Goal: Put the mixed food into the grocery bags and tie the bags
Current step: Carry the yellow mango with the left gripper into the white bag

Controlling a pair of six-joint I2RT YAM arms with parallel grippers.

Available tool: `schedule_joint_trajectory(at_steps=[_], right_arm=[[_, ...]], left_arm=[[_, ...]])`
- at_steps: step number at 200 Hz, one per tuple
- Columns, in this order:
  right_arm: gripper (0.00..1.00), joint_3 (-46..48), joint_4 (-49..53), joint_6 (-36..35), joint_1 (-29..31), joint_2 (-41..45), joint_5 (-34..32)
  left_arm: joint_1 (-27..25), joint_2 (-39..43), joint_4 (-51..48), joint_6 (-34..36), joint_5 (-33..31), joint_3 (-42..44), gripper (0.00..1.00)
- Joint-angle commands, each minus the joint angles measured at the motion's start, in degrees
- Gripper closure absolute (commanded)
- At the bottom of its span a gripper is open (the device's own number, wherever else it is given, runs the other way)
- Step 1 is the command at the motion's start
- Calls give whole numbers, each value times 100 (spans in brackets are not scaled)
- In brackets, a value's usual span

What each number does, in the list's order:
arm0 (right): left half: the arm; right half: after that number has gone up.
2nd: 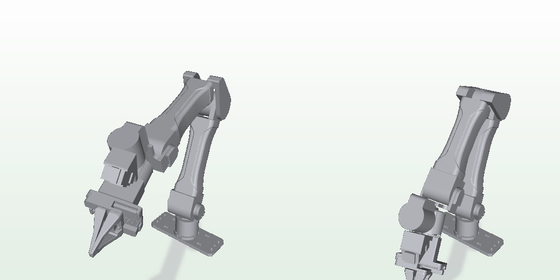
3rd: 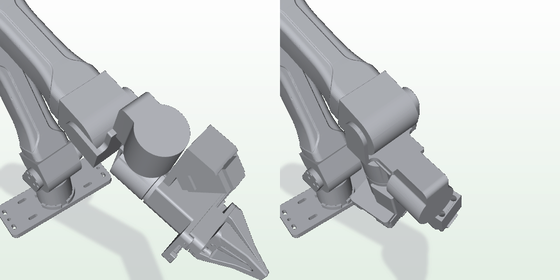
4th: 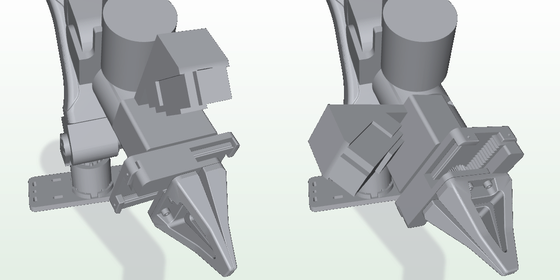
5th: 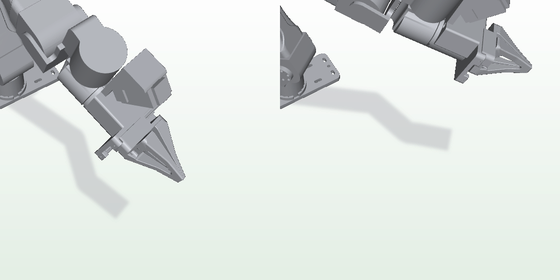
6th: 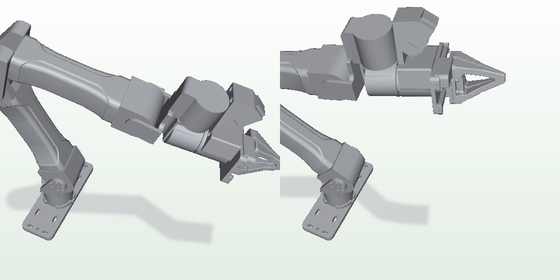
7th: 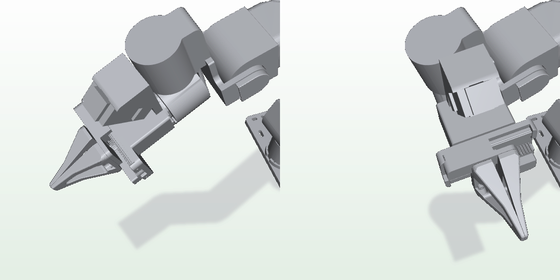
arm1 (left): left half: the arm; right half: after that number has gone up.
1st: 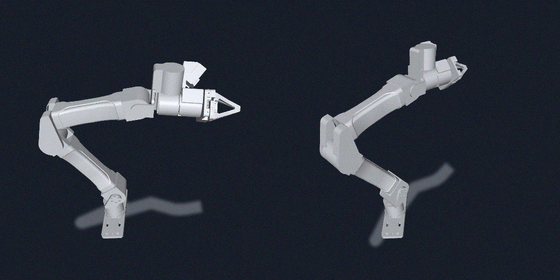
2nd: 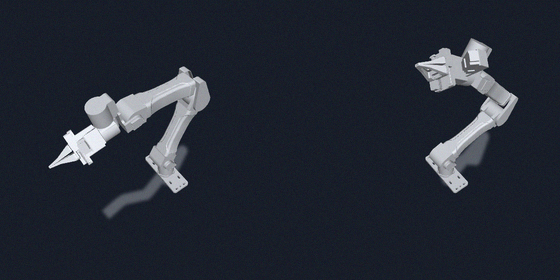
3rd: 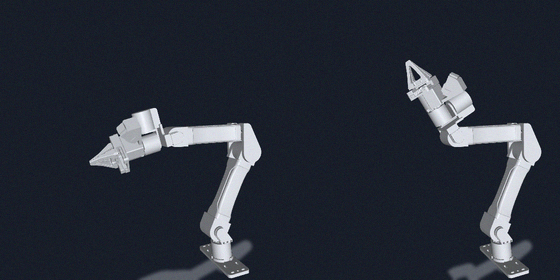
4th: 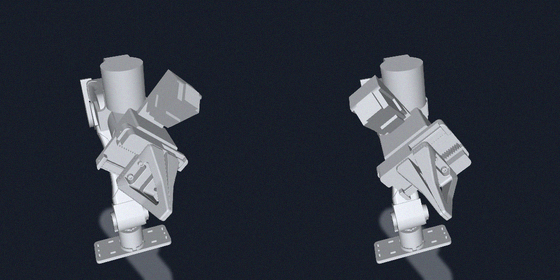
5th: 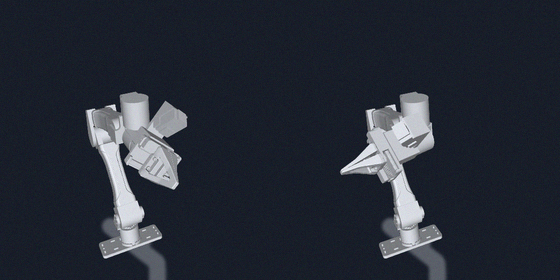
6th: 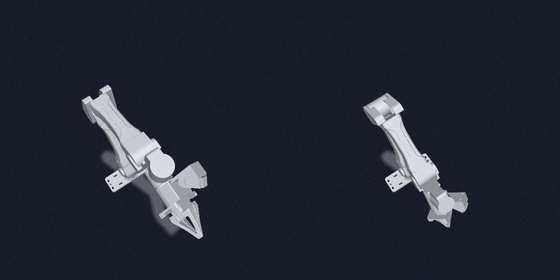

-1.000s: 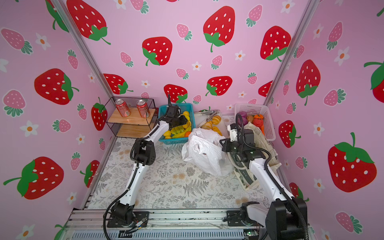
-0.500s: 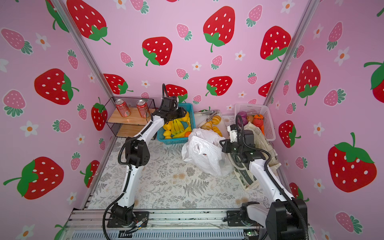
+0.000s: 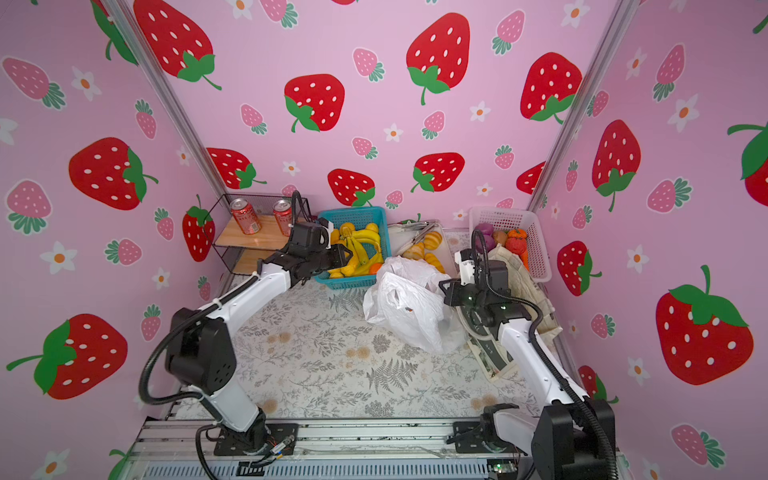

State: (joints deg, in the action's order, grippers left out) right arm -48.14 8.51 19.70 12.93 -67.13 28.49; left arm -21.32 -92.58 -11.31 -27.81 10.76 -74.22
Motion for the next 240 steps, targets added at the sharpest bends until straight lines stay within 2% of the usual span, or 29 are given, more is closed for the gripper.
schedule_joint_trajectory(at_steps=[1, 24, 51, 108, 169, 205, 240], right_arm=[[99, 15, -128, 7, -45, 92, 96], [99, 58, -268, 92, -44, 87, 200], [99, 111, -408, 195, -45, 86, 319], [99, 259, -455, 278, -45, 240, 435], [99, 298, -484, 297, -32, 221, 552], [99, 271, -495, 306, -25, 240, 533], [99, 197, -447, 267, -27, 170, 468]], left_arm=[[-418, 906, 302, -165, -167, 977, 74], [-986, 1612, 169, -334, -250, 1586, 74], [-1446, 1764, 588, -620, -250, 1669, 74], [-1695, 681, 1015, -668, 126, 770, 73], [-1847, -330, 1408, -735, -255, 93, 73], [-2148, -906, 1452, -649, -446, -50, 66], [-2174, -975, 1411, -451, -544, 106, 56]])
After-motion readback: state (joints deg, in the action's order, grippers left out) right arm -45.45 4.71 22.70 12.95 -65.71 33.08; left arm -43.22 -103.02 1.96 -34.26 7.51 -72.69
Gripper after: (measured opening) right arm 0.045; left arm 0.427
